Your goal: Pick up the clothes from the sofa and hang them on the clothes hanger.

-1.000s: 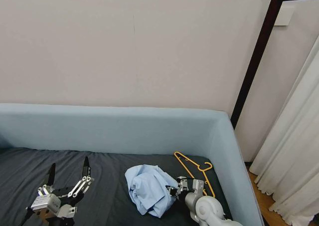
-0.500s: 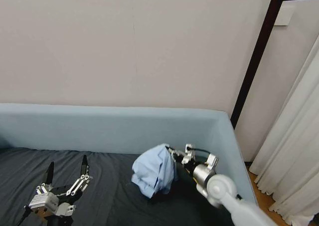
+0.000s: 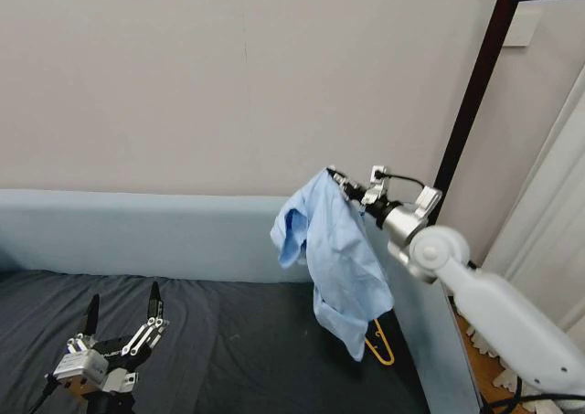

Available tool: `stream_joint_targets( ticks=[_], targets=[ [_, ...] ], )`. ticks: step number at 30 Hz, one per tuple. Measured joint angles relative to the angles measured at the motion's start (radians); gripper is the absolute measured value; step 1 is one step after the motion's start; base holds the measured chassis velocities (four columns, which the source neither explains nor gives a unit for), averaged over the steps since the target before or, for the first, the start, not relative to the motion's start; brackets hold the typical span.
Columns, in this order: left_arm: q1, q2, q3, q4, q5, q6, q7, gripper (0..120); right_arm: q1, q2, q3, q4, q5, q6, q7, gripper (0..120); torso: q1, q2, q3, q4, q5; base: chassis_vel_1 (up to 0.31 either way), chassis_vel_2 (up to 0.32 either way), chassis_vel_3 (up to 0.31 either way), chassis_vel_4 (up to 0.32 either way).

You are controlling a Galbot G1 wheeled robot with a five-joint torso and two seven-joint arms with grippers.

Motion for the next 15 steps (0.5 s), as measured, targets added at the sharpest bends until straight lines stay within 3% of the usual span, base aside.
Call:
stream_joint_targets(
  ticks=[9, 15],
  targets=[
    [0.000, 0.013, -0.006, -0.002, -0.004, 0.001, -0.001, 100, -0.031, -0.052, -0.016, 0.037, -0.088, -0.007, -0.120, 0, 0.000, 0.000, 0.000, -0.0002, -0.0003, 0.000, 0.000, 0.000, 0.000],
    [0.007, 0.014, -0.007, -0.003, -0.003, -0.002, -0.002, 100, -0.262, -0.061, -0.103, 0.063, -0.288, 0.013, -0.140, 0, 0.000, 0.000, 0.000, -0.0001, 0.0001, 0.000, 0.000, 0.000, 0.000]
  ],
)
